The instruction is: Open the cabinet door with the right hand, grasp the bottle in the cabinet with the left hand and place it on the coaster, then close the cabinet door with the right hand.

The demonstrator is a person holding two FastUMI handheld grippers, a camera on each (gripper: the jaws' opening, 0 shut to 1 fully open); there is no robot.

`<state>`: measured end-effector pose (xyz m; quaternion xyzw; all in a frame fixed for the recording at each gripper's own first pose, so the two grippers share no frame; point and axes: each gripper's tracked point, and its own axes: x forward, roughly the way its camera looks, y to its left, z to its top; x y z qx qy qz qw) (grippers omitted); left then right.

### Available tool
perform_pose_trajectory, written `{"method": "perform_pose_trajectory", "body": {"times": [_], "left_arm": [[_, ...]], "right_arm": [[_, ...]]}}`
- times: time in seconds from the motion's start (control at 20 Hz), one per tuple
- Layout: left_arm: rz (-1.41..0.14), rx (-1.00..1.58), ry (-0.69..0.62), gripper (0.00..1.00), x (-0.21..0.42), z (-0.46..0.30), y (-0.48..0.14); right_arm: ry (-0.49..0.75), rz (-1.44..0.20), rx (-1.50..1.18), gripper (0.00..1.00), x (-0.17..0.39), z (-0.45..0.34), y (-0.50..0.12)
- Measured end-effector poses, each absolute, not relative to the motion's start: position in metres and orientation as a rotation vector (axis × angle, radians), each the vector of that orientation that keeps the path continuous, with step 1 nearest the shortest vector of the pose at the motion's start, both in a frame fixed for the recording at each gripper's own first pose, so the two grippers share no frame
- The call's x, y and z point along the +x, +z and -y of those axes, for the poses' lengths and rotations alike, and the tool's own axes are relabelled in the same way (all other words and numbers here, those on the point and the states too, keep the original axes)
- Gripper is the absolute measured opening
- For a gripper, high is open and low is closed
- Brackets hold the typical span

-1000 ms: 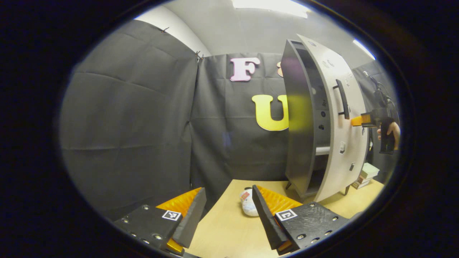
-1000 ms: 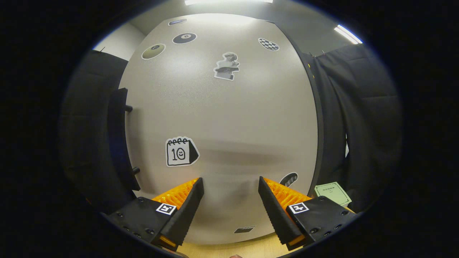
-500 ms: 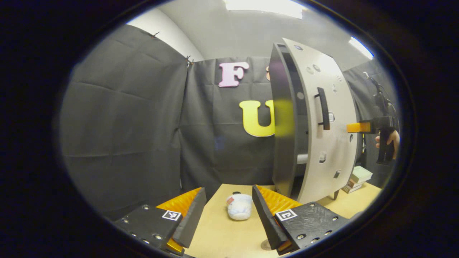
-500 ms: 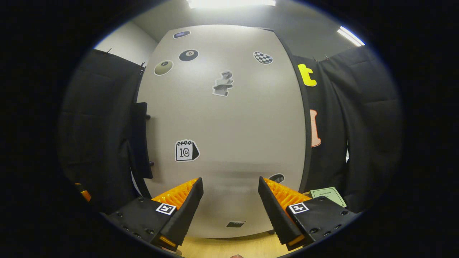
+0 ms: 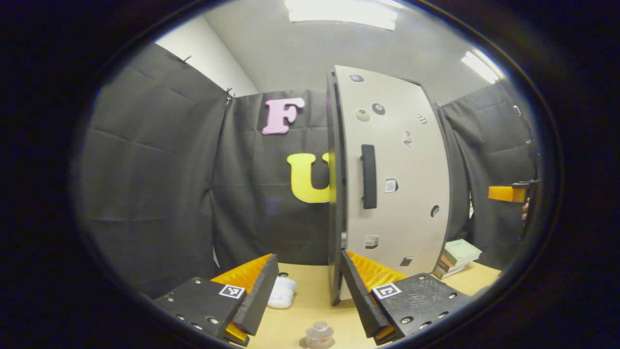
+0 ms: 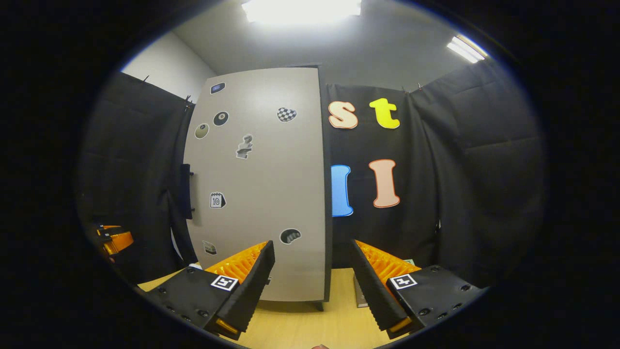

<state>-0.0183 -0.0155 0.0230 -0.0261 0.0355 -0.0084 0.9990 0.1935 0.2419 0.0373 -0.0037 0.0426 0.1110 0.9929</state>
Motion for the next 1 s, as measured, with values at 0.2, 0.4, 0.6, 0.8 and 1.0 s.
{"method": "perform_pose_trajectory", "body": {"times": [0.2,0.4,0.6,0.8,1.0], "left_arm": [[-0.067,-0.046,0.006,0.78,-0.028,0.045,0.036],[-0.054,-0.032,0.019,0.78,-0.040,0.053,0.051],[-0.059,-0.012,0.015,0.78,-0.039,0.042,0.049],[-0.061,0.018,0.005,0.78,-0.038,0.032,0.047],[-0.059,0.031,-0.007,0.80,-0.034,0.024,0.045]], "right_arm": [[0.233,-0.082,-0.026,0.98,0.175,-0.197,0.028],[0.238,-0.106,-0.023,0.98,0.158,-0.178,0.017],[0.230,-0.078,-0.034,0.98,0.143,-0.178,0.021],[0.239,-0.061,-0.022,0.98,0.132,-0.189,0.025],[0.242,-0.068,-0.012,0.98,0.128,-0.201,0.023]]}}
